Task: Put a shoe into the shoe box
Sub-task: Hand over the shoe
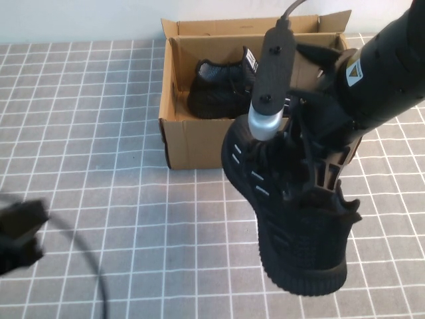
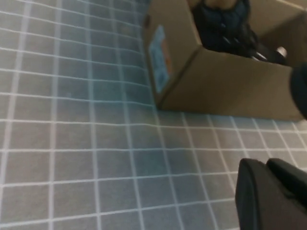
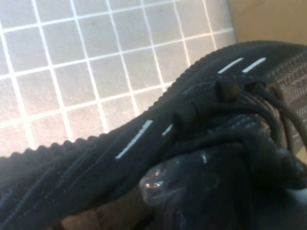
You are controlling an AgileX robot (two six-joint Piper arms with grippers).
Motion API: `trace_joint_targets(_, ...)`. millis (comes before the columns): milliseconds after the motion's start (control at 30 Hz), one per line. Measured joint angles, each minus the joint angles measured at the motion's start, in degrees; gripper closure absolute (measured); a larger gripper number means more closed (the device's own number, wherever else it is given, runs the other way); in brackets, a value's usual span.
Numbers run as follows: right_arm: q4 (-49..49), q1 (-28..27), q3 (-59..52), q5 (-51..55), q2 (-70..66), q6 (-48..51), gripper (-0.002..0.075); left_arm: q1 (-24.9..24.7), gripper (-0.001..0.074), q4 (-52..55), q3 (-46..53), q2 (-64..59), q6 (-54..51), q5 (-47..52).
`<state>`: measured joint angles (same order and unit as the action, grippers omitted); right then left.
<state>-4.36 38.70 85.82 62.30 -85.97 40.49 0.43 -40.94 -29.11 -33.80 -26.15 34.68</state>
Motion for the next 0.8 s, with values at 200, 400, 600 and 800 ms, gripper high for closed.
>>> trace_joint_targets(200,1.84,-1.73,0.00,-2.93,0.00,-1.56,0.0713,0.00,0.0735,-21.36,-9.57,-15.94,-26.83,10.65)
trace_joint_targets(400,1.84,-7.21,0.00,-4.72,0.00,-2.08,0.0713,-0.04,0.0735,-31.94,-16.27,-28.72,-41.91,15.23)
trace_joint_targets(600,1.92,-12.00,0.48,-7.10,-0.05,-1.53,0.0713,-2.33,0.0735,-32.27,-24.67,-37.82,-44.70,19.38)
trace_joint_targets(800,-2.10,-14.03,5.90,-6.71,-1.76,3.38,0.0713,-8.31,0.0735,-30.25,-32.93,-42.48,-45.18,19.09)
